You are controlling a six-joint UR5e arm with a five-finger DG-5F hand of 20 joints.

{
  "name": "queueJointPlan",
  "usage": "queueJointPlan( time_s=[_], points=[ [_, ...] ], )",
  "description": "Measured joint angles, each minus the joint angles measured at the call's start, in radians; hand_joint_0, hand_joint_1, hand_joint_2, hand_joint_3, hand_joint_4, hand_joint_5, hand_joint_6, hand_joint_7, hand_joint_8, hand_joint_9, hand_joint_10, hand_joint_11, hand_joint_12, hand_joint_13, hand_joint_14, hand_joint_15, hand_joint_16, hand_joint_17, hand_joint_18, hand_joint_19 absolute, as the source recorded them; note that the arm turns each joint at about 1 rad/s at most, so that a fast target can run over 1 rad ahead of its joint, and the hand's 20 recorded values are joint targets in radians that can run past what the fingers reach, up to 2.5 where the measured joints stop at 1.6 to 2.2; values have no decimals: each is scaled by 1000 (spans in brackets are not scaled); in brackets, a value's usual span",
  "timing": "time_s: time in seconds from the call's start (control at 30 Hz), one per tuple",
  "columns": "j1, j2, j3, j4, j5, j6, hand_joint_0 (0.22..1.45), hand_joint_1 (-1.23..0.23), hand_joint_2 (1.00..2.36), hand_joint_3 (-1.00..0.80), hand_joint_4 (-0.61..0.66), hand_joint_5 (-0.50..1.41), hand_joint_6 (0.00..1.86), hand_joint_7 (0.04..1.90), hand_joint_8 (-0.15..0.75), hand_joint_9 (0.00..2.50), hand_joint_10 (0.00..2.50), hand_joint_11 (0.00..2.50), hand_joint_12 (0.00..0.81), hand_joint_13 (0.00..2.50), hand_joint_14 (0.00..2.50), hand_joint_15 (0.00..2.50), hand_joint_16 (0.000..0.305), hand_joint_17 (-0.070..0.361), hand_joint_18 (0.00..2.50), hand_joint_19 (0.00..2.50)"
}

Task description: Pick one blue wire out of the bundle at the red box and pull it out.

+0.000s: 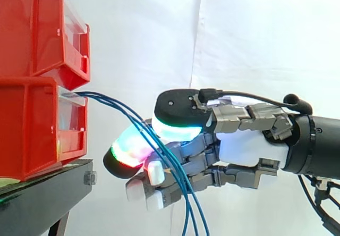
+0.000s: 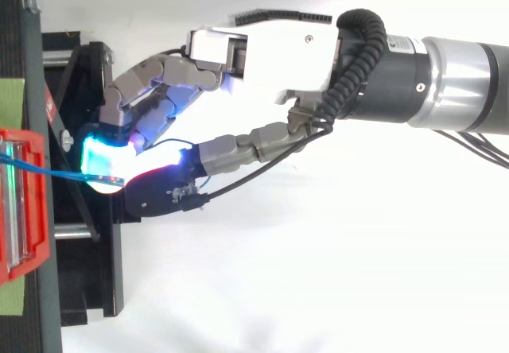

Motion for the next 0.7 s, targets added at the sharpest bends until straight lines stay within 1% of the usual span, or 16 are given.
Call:
queueJointPlan(
  time_s=[0.13,0.23,0.27,0.33,0.37,0.47,0.53,0.7],
  points=[
    [0,0,7,-10,0,0,504,-586,1008,-400,249,-229,888,861,346,790,16,688,443,697,15,429,65,146,605,481],
    [0,0,11,-23,0,1,508,-576,1005,-434,244,-225,880,884,347,796,17,688,443,700,15,424,65,145,603,482],
    [1,0,13,-26,0,1,520,-598,1007,-420,239,-223,881,889,347,796,15,690,441,700,15,424,64,144,600,480],
    [1,0,15,-30,0,1,580,-656,1014,-332,221,-220,898,911,339,810,18,693,424,714,16,431,60,136,601,469],
    [1,0,16,-31,0,1,592,-660,1016,-305,211,-220,904,914,335,817,17,709,421,721,16,432,60,134,614,470],
    [2,0,16,-32,0,1,606,-681,1020,-218,155,-223,921,935,335,815,18,709,418,733,16,444,59,132,628,469],
    [2,0,16,-33,0,1,614,-704,1023,-157,120,-227,932,990,330,810,18,723,415,750,17,464,58,131,647,476],
    [2,1,17,-33,0,2,635,-739,1028,-51,104,-233,938,1061,329,806,18,740,413,759,17,465,59,132,678,478]
  ],
)
